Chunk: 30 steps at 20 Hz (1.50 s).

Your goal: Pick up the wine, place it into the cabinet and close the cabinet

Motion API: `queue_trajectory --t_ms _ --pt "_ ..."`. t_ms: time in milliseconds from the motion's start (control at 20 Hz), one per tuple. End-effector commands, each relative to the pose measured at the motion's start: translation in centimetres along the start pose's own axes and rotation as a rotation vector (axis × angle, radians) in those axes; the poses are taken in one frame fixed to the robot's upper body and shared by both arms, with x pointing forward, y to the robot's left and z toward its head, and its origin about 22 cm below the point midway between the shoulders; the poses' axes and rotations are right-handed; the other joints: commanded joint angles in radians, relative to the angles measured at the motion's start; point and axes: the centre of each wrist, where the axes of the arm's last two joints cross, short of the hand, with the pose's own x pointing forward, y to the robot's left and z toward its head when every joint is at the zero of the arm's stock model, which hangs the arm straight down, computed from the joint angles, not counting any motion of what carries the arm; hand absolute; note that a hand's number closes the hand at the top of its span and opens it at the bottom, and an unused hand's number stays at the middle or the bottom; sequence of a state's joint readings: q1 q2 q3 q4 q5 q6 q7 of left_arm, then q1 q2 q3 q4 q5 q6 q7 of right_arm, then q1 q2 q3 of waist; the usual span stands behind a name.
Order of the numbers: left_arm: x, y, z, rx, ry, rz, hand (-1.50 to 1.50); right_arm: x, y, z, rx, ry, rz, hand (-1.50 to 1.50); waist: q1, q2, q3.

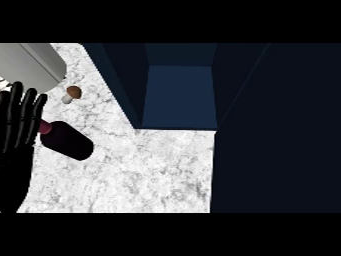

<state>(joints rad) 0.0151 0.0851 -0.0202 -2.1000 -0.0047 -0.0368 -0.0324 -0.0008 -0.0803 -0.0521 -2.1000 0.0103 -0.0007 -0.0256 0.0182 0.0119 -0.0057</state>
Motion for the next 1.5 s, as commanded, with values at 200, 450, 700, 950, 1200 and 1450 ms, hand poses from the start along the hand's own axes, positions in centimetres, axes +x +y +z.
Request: queue_trajectory --t_ms 200,450,700,950,1200,1450 --pt "-1.7 0.4 -4.6 -0.044 0.003 -0.035 -1.5 1.4 2.2 2.8 0.047 0.026 -0.038 -1.5 -0.029 -0.012 0.006" --pt "-0.3 -0.5 -3.0 0.14 0.129 0.232 -1.5 2.0 2.6 3.3 0.394 0.113 -0.294 -1.5 -0.021 -0.016 0.007" --pt "5.5 0.7 -1.6 0.145 0.138 0.239 -1.5 5.5 2.4 3.8 0.392 0.101 -0.339 -1.5 -0.016 -0.016 0.006" --pt "10.1 -1.4 -0.5 0.161 0.134 0.24 -1.5 7.5 0.3 4.0 0.389 0.097 -0.328 -1.5 -0.019 -0.015 0.007" --pt "13.4 -1.6 1.2 0.14 0.148 0.263 -1.5 7.9 2.5 3.0 0.39 0.092 -0.33 -1.5 -0.014 -0.015 0.006" --pt "14.7 -1.0 1.4 0.153 0.158 0.231 -1.5 9.8 1.7 3.6 0.404 0.114 -0.328 -1.5 -0.014 -0.017 0.006"
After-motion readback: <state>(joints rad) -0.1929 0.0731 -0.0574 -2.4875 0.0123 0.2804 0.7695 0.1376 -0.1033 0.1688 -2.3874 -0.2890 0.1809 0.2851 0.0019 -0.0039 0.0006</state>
